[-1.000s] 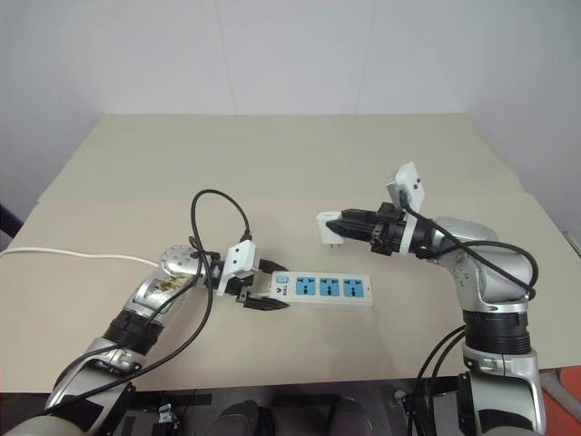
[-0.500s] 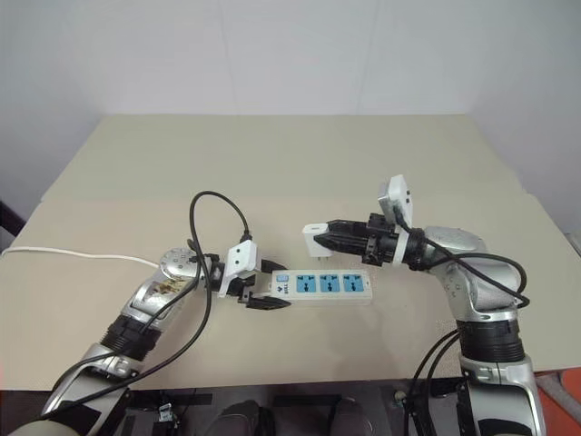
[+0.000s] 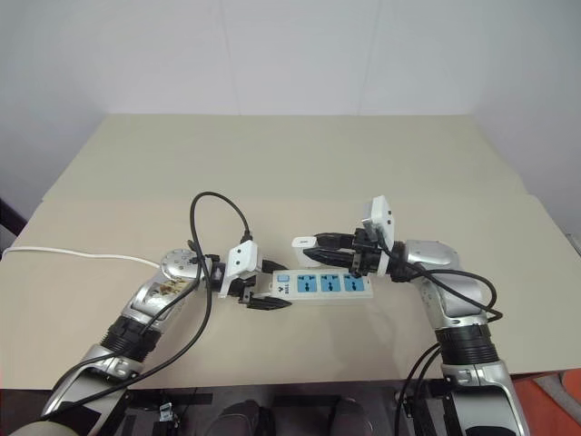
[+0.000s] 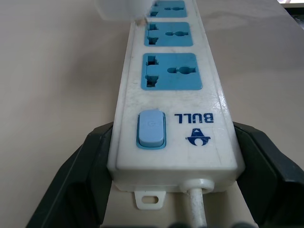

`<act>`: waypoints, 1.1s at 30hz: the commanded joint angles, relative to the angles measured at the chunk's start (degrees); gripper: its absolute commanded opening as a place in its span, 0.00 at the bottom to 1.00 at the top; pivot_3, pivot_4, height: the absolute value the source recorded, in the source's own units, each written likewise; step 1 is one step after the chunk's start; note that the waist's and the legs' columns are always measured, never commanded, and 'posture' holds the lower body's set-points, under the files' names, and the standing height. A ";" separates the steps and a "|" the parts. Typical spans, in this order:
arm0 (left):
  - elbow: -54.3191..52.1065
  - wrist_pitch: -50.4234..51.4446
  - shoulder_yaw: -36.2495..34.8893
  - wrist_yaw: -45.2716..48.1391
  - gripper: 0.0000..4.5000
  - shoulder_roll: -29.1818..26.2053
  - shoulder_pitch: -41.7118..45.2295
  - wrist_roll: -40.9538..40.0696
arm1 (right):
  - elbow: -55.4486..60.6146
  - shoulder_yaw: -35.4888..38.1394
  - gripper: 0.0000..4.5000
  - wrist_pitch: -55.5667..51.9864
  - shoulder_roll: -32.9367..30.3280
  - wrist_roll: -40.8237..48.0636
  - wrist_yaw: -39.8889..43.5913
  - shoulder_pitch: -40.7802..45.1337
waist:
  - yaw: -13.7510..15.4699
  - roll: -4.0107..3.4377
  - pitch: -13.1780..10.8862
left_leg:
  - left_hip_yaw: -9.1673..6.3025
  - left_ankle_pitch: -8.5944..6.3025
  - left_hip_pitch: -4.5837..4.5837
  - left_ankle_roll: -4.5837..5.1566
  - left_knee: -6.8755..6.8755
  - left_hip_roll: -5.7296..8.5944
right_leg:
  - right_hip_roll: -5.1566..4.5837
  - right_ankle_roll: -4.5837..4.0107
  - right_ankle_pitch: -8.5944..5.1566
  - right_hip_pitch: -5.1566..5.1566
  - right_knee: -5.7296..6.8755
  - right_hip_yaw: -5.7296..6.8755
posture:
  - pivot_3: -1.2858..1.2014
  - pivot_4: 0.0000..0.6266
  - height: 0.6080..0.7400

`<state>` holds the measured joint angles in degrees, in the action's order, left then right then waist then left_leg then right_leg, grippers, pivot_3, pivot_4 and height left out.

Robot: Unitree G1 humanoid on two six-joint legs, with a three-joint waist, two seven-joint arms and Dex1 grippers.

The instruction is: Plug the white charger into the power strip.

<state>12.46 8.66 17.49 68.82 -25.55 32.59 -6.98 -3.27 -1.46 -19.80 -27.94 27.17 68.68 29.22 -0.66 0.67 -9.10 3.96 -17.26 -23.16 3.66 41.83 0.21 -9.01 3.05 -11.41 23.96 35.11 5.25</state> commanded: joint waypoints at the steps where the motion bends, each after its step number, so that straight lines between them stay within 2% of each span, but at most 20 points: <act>1: 0.46 0.38 0.95 -0.33 0.72 -1.39 -0.72 1.90 | -0.81 0.00 0.25 3.54 0.38 0.15 2.00 0.30 | -0.01 0.00 0.00 | 0.00 0.00 0.00 0.00 0.00 0.00 | 0.00 0.00 0.00 0.00 0.00 0.00 | 0.52 0.24 1.00; 16: -1.78 1.27 0.39 0.07 0.72 -4.11 -1.88 1.44 | -7.16 -1.86 0.25 10.26 5.49 -1.07 4.77 1.74 | -0.35 -0.01 0.00 | 0.02 0.02 0.06 -0.05 -0.01 -0.06 | 0.14 -0.04 0.02 0.01 0.02 -0.07 | 0.52 0.24 1.00; 33: -5.68 3.58 -0.03 -0.84 0.72 -5.94 -4.08 0.76 | -14.60 -2.23 0.25 14.49 6.78 -2.40 8.73 4.34 | -0.40 -0.02 0.01 | 0.02 0.03 0.08 -0.06 -0.02 -0.06 | 0.15 -0.04 0.02 0.02 0.02 -0.09 | 0.52 0.24 1.00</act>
<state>6.68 10.99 17.00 67.73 -29.70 29.58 -7.47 -18.35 -3.81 -7.09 -21.39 24.64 76.67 32.33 -1.06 0.66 -9.09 3.98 -17.23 -23.08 3.60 41.81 0.15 -8.86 3.01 -11.38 23.97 35.13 5.16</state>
